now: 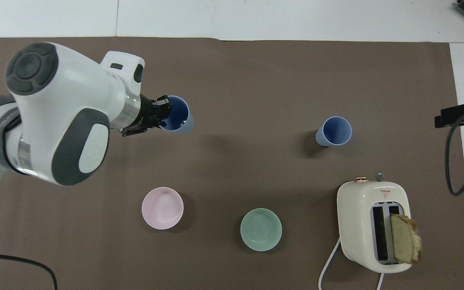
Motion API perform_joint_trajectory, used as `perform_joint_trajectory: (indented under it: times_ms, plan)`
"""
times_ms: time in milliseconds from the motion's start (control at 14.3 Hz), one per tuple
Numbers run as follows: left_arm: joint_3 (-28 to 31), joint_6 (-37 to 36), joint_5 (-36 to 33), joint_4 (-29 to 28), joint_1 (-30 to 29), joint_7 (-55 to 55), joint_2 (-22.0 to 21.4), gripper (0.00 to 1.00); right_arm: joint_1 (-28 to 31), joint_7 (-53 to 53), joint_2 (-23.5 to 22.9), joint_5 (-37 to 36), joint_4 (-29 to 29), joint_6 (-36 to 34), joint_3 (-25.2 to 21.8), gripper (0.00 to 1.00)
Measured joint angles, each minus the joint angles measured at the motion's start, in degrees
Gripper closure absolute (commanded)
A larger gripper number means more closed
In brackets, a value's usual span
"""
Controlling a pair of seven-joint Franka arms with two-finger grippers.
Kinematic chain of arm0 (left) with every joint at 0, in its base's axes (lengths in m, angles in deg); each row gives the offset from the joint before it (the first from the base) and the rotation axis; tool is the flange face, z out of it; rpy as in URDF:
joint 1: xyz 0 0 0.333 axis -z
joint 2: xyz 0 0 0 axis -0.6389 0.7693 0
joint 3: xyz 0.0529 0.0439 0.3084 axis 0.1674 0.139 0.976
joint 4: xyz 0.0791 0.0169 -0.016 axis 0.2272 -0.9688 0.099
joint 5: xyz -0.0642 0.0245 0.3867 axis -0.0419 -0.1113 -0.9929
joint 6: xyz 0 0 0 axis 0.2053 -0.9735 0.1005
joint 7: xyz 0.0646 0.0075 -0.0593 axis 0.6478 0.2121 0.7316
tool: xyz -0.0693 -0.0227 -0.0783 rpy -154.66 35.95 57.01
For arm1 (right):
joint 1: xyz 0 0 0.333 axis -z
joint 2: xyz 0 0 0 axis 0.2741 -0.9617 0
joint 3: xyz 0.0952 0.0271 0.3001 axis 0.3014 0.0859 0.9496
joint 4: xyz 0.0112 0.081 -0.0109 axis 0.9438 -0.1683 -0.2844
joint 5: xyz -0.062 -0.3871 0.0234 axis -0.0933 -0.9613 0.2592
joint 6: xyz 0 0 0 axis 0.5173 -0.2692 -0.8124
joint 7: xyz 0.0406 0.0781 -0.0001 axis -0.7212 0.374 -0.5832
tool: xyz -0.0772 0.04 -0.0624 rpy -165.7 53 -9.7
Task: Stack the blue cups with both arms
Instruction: 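Carry the blue cup with the left gripper toward the table center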
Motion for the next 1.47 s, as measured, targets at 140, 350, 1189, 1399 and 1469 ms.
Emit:
perform_joint_trajectory:
  times_ms: [140, 350, 1189, 1399, 1469]
  plan:
    - [0.0, 4.1, -0.3, -0.9, 2.9, 1.8, 2.7, 1.00, 0.0, 0.0, 0.0, 0.0, 0.0, 0.0, 0.0, 0.00]
    - [0.0, 10.4, -0.3, -3.3, 5.4, 2.4, 5.3, 1.00, 0.0, 0.0, 0.0, 0.0, 0.0, 0.0, 0.0, 0.00]
    - [0.1, 15.6, -5.9, -5.6, 8.3, 2.8, 9.4, 0.00, 0.0, 0.0, 0.0, 0.0, 0.0, 0.0, 0.0, 0.00]
    - [0.3, 13.5, -9.3, -4.3, 8.2, 2.8, 9.4, 0.00, 0.0, 0.0, 0.0, 0.0, 0.0, 0.0, 0.0, 0.00]
    - [0.5, 11.2, -10.2, -2.8, 8.2, 2.8, 9.4, 0.00, 0.0, 0.0, 0.0, 0.0, 0.0, 0.0, 0.0, 0.00]
